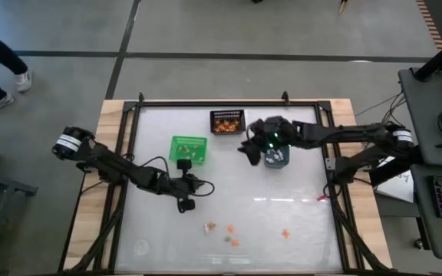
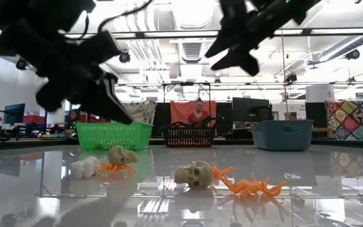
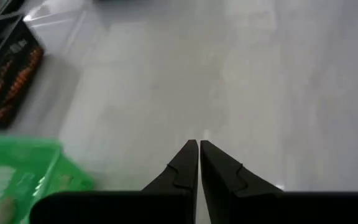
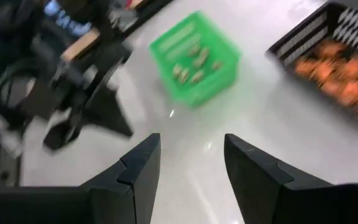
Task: Sort Halloween decoration
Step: Put the gray skull toy into the green bin
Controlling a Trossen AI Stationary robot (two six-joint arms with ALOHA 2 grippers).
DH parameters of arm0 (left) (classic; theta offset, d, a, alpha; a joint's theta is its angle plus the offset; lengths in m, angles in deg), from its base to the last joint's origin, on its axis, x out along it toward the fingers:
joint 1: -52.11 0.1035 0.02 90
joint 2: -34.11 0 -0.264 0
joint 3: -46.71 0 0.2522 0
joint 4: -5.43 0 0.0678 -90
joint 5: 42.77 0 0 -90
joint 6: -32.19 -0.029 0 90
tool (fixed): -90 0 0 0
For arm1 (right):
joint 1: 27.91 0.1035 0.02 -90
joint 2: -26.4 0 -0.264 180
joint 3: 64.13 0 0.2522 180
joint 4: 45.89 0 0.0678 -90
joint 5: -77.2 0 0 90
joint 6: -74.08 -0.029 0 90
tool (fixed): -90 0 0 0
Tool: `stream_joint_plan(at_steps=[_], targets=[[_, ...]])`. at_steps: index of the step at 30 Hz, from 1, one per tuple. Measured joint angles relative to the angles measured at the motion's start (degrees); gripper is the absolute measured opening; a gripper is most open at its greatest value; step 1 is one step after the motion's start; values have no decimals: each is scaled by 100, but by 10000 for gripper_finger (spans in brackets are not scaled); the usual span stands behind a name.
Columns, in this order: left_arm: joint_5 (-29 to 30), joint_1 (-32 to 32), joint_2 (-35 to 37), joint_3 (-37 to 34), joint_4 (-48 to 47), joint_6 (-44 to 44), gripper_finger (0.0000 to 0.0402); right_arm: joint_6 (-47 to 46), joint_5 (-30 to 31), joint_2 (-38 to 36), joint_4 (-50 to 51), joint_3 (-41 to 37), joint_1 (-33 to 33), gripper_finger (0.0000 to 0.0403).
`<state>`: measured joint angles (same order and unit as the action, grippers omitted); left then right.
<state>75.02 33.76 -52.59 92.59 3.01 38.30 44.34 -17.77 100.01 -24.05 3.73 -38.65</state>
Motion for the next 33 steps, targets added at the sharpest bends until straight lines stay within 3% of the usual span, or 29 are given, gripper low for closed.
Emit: stream_joint_plan(at_steps=[6, 20, 30, 33], targets=[[-603, -33, 453, 73, -178, 94, 0, -519, 22, -355, 793, 0, 843, 167], [-811, -690, 523, 958, -1538, 236, 0, -1632, 31, -234, 2203, 0, 2593, 166], [-788, -1072, 520, 1063, -1401, 1306, 0, -2505, 48, -224, 2745, 0, 3573, 166], [-801, -1080, 520, 1114, -1393, 1664, 0, -2716, 296, -224, 2825, -9, 3751, 166]])
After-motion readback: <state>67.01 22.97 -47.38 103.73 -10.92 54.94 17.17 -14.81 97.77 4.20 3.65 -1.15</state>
